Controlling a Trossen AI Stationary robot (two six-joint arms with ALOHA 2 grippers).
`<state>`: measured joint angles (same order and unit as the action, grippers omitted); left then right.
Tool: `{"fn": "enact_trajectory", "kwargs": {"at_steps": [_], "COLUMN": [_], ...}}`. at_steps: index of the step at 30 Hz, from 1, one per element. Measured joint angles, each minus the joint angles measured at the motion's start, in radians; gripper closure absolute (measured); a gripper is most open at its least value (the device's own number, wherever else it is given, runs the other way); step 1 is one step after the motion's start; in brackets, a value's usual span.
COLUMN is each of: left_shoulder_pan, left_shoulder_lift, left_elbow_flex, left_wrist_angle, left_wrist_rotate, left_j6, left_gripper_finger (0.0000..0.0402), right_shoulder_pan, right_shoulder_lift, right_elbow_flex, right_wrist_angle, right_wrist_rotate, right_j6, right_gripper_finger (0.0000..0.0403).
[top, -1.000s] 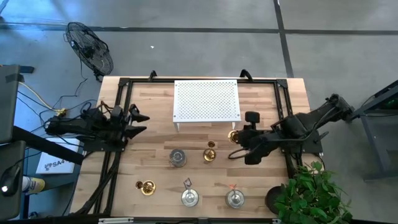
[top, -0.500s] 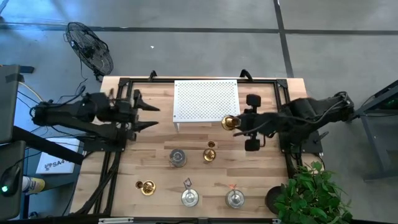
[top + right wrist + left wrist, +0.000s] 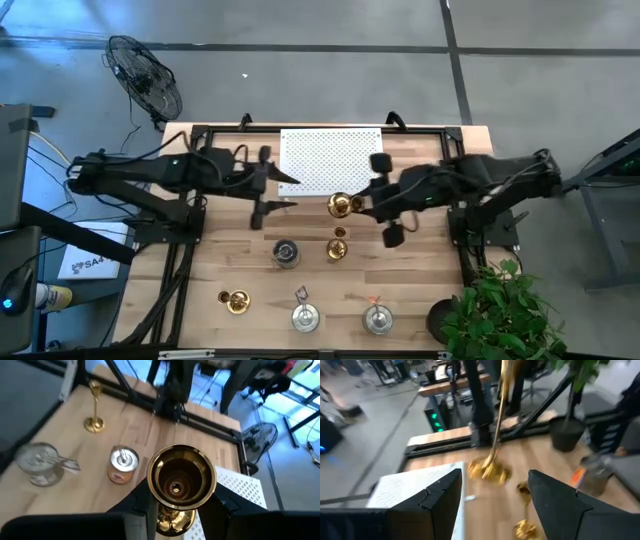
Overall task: Pick & Place candle stick holders
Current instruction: Put the middle right gold candle holder on the shelf
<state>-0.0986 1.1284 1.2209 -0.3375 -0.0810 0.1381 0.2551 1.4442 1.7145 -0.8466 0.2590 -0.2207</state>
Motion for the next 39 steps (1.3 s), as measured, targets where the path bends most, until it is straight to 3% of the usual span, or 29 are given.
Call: {"fn": "enact_trajectory", "kwargs": {"at_steps": [9,27,39], "left_shoulder_pan": [0.000,0.000,0.000], "left_shoulder_lift": [0.119,0.160,0.160], "left_elbow_flex": [0.070,0.071,0.071], "left_wrist_angle": [-0.022,0.012,0.045], "left_wrist_rotate": [0.182,0.180,0.246], "left_j6": [-0.065,-0.065,-0.067], "left_gripper_finger": [0.0177,0.0176,0.0176], "right_shoulder_pan": [-0.001,-0.020,-0.059], "right_shoulder_lift": [0.071,0.067,0.069], "right_elbow_flex": [-0.001,-0.001,-0.001], "right_wrist_angle": [0.094,0.285,0.338], "right_wrist_rotate": [-0.034,-0.120,-0.165], "right_j6": [-0.050,-0.076,-0.095], "right_gripper_finger": [0.0306,0.0306,0.0306]}}
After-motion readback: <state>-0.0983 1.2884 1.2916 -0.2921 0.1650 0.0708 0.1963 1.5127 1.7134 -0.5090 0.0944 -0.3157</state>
